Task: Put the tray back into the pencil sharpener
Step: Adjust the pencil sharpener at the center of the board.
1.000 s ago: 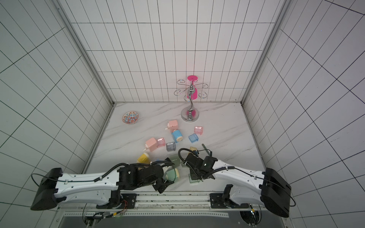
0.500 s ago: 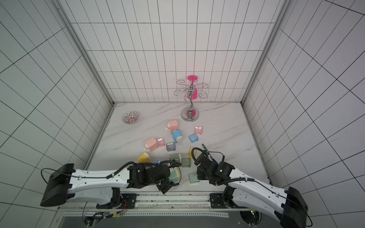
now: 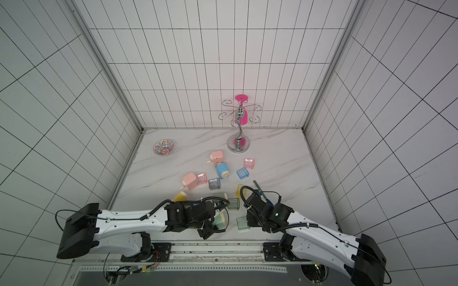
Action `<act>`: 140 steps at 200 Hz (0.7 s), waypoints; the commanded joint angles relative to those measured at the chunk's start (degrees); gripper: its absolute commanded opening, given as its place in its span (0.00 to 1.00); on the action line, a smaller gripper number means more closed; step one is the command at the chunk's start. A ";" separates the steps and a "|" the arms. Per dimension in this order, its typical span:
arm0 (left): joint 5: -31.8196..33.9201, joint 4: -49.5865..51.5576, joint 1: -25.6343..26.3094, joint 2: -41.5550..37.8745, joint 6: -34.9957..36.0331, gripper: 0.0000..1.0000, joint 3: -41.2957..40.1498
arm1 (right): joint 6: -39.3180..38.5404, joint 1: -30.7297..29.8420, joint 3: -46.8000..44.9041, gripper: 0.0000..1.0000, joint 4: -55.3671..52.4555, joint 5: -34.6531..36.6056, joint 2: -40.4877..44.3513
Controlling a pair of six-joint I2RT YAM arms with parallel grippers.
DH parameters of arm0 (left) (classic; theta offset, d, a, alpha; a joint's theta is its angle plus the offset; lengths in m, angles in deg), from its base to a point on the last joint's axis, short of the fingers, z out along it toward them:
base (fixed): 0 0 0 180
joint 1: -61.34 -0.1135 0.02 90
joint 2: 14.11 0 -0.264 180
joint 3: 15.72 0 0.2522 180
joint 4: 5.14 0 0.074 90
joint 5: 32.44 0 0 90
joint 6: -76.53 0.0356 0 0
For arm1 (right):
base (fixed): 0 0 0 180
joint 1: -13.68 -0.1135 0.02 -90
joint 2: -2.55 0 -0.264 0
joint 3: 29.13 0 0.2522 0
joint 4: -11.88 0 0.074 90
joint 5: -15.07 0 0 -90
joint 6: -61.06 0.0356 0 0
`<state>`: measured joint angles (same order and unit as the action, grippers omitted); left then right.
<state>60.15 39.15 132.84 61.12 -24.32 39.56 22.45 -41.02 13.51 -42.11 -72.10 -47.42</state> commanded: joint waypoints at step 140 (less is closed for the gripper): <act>-6.68 -10.81 0.94 3.36 14.83 0.49 1.15 | 1.64 1.52 -4.25 0.33 2.77 -3.44 -0.30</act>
<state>55.19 32.52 133.63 62.97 -13.74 39.49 22.76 -39.92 10.82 -39.73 -75.55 -48.08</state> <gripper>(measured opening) 0.583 0.335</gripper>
